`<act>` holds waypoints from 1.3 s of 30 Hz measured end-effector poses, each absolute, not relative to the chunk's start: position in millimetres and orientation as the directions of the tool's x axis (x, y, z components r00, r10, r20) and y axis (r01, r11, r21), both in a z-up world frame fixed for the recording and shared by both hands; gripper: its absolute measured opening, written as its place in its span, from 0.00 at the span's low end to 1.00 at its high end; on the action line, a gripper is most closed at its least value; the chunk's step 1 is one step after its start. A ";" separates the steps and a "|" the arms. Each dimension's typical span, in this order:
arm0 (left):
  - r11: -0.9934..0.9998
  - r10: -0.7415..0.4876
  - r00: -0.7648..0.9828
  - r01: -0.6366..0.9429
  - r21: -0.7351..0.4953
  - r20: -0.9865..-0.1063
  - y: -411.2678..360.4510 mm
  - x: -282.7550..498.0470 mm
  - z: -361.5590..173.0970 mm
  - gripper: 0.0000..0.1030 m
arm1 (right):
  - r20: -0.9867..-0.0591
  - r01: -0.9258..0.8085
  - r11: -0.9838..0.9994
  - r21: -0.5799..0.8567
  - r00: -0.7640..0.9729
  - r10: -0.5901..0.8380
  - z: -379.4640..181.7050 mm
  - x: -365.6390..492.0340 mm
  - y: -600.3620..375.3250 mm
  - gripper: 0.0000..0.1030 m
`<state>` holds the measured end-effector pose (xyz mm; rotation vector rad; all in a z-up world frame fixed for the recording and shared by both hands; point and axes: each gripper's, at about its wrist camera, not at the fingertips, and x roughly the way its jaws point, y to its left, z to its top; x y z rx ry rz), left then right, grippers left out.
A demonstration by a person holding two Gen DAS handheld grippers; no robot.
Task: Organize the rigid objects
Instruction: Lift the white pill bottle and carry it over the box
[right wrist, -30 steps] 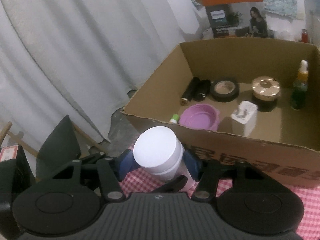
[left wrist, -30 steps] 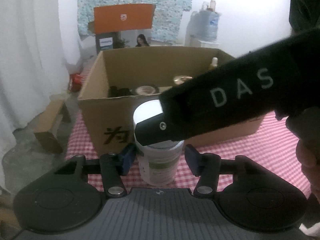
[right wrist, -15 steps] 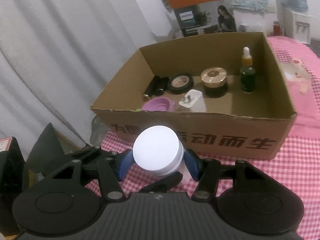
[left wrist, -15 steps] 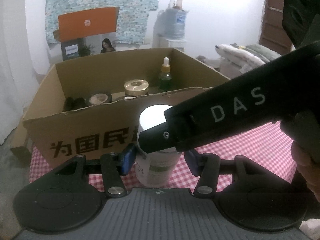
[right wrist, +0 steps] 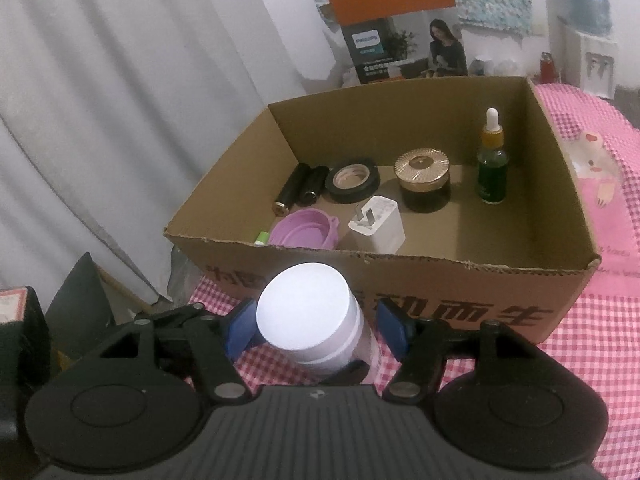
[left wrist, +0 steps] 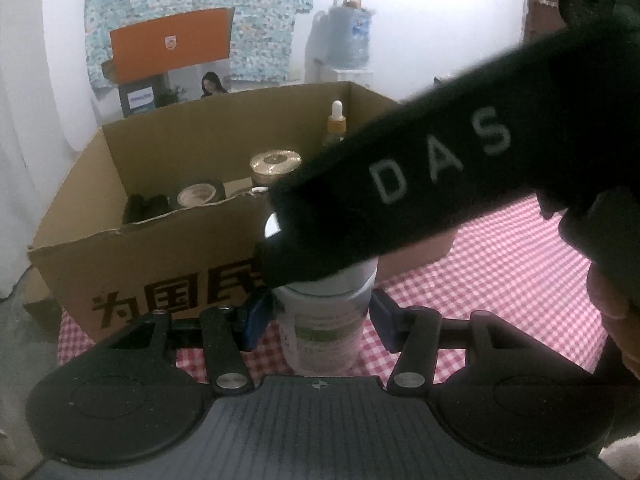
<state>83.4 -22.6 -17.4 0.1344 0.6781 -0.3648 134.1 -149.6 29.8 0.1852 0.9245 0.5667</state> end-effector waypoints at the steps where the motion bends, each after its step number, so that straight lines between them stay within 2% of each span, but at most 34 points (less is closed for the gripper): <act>1: 0.928 -0.286 0.716 0.372 0.001 -0.637 -23.1 84.7 -18.3 0.52 | -0.702 -0.379 0.839 0.390 0.468 0.537 29.2 134.7 -148.8 0.66; 3: 0.929 -0.288 0.716 0.371 -0.003 -0.636 -23.1 83.1 -18.6 0.52 | -0.699 -0.373 0.838 0.399 0.467 0.541 28.0 136.5 -148.7 0.66; 5: 0.928 -0.285 0.716 0.372 0.003 -0.638 -24.3 85.3 -18.0 0.51 | -0.695 -0.369 0.834 0.410 0.465 0.548 26.4 138.2 -148.8 0.61; 26: 0.936 -0.235 0.734 0.349 0.057 -0.637 -38.1 72.3 2.1 0.51 | -0.660 -0.392 0.815 0.427 0.481 0.577 39.7 125.6 -151.6 0.61; 32: 0.938 -0.207 0.781 0.330 0.107 -0.589 -41.7 53.0 29.1 0.51 | -0.626 -0.450 0.801 0.395 0.505 0.594 67.0 107.8 -152.3 0.61; 39: 0.939 -0.214 0.842 0.316 0.132 -0.495 -39.7 45.0 79.4 0.51 | -0.545 -0.534 0.770 0.349 0.553 0.630 124.0 98.6 -155.5 0.61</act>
